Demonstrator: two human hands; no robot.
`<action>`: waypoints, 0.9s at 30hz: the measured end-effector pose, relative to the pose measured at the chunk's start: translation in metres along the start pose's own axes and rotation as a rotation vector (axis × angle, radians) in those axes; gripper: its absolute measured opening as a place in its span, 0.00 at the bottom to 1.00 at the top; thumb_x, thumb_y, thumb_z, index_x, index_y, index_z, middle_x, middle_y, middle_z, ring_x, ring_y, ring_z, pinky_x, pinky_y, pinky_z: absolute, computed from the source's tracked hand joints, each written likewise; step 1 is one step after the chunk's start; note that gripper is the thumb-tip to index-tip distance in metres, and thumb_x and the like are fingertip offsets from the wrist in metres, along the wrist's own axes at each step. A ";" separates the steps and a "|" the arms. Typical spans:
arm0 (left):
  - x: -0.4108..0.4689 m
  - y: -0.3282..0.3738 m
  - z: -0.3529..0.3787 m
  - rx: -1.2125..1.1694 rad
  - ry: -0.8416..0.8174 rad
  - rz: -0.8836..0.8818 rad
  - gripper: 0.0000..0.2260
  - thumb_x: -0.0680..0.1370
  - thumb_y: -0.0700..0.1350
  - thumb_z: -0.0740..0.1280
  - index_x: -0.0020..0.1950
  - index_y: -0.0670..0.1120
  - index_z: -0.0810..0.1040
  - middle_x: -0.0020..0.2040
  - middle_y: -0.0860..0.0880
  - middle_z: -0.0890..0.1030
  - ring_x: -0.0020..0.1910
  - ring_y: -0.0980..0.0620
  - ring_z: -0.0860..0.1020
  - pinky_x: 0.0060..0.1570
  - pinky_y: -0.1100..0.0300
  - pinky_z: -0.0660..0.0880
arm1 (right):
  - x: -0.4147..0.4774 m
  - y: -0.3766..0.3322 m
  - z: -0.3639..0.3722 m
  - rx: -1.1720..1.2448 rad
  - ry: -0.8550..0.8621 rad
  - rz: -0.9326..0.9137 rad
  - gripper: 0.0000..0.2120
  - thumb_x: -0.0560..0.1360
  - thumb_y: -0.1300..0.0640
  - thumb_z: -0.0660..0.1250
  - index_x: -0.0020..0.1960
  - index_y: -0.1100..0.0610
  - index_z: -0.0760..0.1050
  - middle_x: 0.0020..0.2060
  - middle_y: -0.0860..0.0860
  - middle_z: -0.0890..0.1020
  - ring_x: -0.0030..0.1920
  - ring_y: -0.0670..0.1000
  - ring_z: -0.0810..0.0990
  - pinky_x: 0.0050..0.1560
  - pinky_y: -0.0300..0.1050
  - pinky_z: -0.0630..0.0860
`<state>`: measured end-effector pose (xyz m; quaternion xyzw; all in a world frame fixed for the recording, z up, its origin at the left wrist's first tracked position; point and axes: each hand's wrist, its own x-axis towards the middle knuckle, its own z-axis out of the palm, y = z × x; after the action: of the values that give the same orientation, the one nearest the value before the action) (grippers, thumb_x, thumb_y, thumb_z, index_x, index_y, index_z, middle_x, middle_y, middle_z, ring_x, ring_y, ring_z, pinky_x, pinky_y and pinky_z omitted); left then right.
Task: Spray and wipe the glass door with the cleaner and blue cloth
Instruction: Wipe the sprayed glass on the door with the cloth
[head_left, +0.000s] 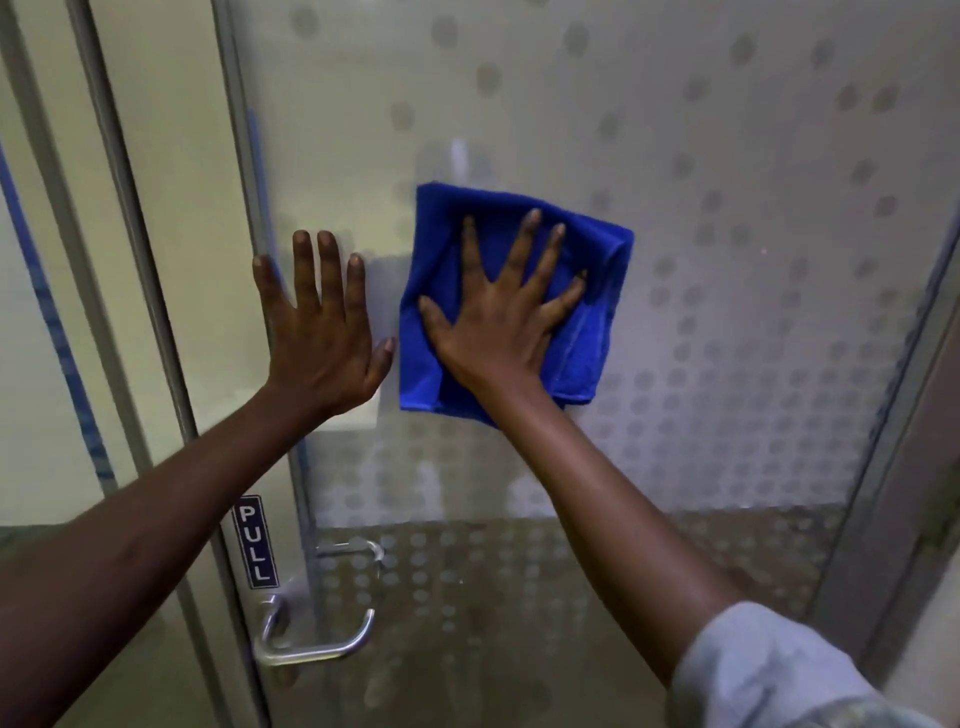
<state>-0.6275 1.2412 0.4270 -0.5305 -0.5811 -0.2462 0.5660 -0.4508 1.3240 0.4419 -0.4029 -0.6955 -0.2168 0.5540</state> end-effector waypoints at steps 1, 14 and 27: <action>0.000 -0.001 0.001 0.003 0.004 0.008 0.38 0.78 0.62 0.52 0.78 0.38 0.48 0.76 0.28 0.54 0.75 0.28 0.51 0.68 0.24 0.47 | -0.014 0.001 0.006 0.006 -0.008 -0.037 0.42 0.68 0.27 0.54 0.77 0.45 0.53 0.76 0.64 0.50 0.75 0.69 0.46 0.65 0.78 0.43; 0.000 0.003 -0.003 0.007 -0.013 0.000 0.41 0.77 0.65 0.54 0.79 0.39 0.46 0.76 0.28 0.54 0.75 0.27 0.51 0.68 0.24 0.47 | -0.107 0.136 0.012 -0.082 -0.198 0.322 0.44 0.64 0.30 0.58 0.75 0.50 0.57 0.75 0.68 0.53 0.75 0.70 0.50 0.65 0.77 0.52; -0.001 0.001 0.003 0.002 0.000 -0.001 0.41 0.77 0.64 0.53 0.79 0.40 0.45 0.76 0.29 0.52 0.76 0.28 0.50 0.68 0.25 0.46 | 0.043 0.007 -0.018 -0.021 0.047 0.092 0.41 0.67 0.28 0.55 0.76 0.45 0.57 0.76 0.64 0.55 0.75 0.70 0.50 0.65 0.77 0.46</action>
<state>-0.6284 1.2440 0.4252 -0.5295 -0.5818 -0.2459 0.5663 -0.4371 1.3284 0.4863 -0.4349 -0.6607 -0.2080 0.5754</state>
